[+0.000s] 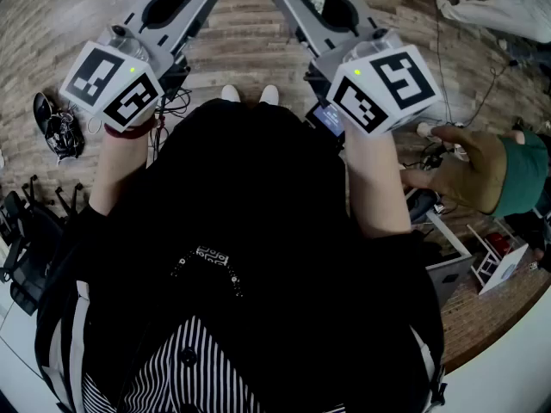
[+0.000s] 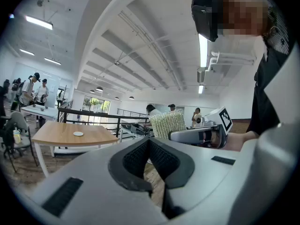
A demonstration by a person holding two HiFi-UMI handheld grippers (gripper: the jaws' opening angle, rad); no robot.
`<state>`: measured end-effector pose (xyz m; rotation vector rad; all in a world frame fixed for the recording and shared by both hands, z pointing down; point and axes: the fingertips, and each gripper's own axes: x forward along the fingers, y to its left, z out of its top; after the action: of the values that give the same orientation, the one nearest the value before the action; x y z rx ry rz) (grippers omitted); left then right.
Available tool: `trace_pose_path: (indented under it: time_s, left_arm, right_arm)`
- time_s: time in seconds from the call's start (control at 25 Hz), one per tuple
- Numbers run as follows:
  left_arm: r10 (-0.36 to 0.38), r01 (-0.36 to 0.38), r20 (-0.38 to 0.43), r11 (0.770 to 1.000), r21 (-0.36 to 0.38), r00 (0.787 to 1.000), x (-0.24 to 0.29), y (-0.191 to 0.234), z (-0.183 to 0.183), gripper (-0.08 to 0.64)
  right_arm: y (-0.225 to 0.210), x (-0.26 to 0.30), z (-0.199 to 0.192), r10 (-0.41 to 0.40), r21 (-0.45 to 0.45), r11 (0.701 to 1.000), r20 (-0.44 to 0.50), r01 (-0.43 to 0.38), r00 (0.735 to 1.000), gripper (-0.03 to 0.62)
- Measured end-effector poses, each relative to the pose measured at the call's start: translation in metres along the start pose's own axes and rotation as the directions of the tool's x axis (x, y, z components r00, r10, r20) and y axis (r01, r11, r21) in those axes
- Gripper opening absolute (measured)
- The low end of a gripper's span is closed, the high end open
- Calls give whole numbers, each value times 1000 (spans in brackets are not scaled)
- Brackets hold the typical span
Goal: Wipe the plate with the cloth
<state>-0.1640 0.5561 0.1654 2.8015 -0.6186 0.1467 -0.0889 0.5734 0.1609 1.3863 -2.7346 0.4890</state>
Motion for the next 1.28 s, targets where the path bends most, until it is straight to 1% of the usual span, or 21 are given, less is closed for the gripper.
trace_pose_path:
  time_s: [0.16,0.32,0.48,0.6,0.72,1.0,1.16,1.28]
  left_arm:
    - [11,-11,0,1000,-1,1000,5,-14,-4,-5]
    - [14,-14,0,1000,3,1000,15,-38,-7,-5]
    - [15,-15,10,1000,13,1000,25,-56,-3,-5]
    - [3,-4,22,1000,9,1000,28,-66,-2,-5]
    - [1,-1,13,1000,-5,1000,28,-68,-9,-5]
    - [21,-21,-6,1000,0,1000,35,-73,-18,-5]
    - [49,-49,-21,999,8,999,38,-61,-22,-5]
    - [87,-87,-43,996,9,995,50,-47,-33,-5]
  right_arm:
    - [0,-16,0,19,-28,999,-1,-19,1000,46]
    - [-1,-38,-1,62,-5,998,15,-62,998,48]
    - [-5,-55,2,64,-39,997,29,-63,998,48]
    - [-7,-63,-1,75,-36,997,36,-73,997,48]
    - [-15,-65,-8,79,-14,997,37,-78,996,48]
    - [-29,-71,-12,111,6,994,64,-111,992,49]
    - [-38,-67,-16,83,26,996,62,-85,995,48]
    - [-45,-69,-21,61,13,998,53,-62,997,49]
